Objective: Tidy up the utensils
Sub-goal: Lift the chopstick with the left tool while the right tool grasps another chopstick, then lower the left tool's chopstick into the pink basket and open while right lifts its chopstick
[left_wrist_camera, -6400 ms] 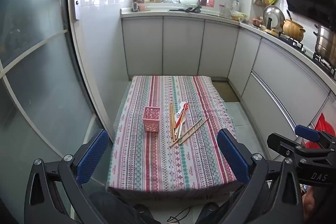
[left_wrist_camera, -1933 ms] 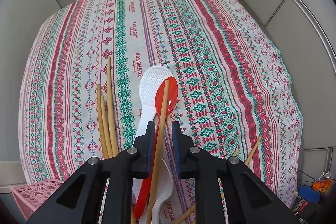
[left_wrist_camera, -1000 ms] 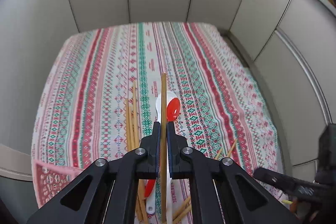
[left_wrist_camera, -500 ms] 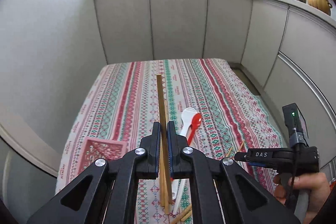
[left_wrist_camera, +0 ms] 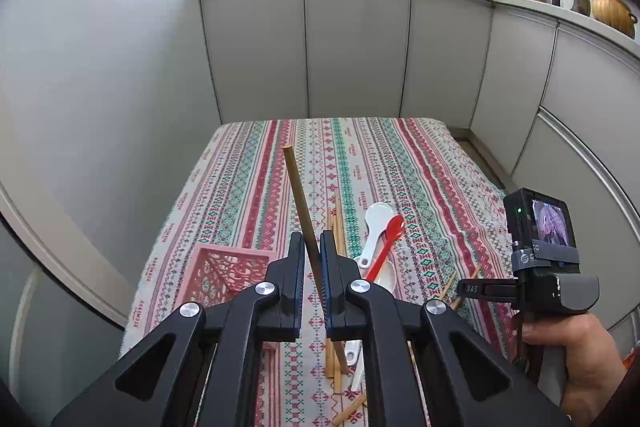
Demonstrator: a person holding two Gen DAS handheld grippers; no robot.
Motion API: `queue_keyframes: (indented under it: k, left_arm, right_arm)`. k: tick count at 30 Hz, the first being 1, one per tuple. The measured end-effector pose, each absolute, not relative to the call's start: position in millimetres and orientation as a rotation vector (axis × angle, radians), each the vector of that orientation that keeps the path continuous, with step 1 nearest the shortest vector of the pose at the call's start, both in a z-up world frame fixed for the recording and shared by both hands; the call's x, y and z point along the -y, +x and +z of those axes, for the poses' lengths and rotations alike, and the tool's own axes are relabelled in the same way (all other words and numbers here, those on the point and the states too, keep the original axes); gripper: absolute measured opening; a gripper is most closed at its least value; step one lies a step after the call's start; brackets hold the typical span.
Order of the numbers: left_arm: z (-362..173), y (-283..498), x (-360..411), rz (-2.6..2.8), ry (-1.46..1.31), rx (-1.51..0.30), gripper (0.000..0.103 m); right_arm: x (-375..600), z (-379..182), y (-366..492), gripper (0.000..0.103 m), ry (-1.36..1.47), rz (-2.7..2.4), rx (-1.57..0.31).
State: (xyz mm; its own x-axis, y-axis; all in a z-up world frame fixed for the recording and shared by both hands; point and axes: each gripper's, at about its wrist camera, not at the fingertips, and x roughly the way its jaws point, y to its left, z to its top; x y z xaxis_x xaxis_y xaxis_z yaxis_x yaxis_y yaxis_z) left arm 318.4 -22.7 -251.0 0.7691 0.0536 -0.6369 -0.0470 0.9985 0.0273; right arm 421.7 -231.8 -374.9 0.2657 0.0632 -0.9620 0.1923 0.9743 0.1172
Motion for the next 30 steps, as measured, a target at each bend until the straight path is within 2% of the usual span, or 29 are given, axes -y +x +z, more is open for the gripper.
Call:
queue_keyframes:
  k: [4, 6, 13, 17, 30]
  left_arm:
    - [-252, 314, 21, 0.073, 0.024, -0.687, 0.009]
    - [-251, 309, 19, 0.074, 0.024, -0.685, 0.009]
    - [-246, 299, 12, 0.057, 0.004, -0.694, 0.009]
    - [-238, 296, 4, 0.055, -0.024, -0.679, 0.006]
    - [-212, 281, -6, -0.016, -0.113, -0.629, 0.006]
  right_arm:
    - [229, -378, 429, 0.008, 0.26, -0.089, -1.298]
    - [237, -377, 429, 0.006, 0.325, -0.063, -1.314]
    - [250, -348, 414, 0.005, 0.402, 0.008, -1.238]
    - [261, -319, 398, 0.005, 0.378, 0.033, -1.144]
    - [246, -238, 352, 0.005, 0.238, 0.112, -0.801]
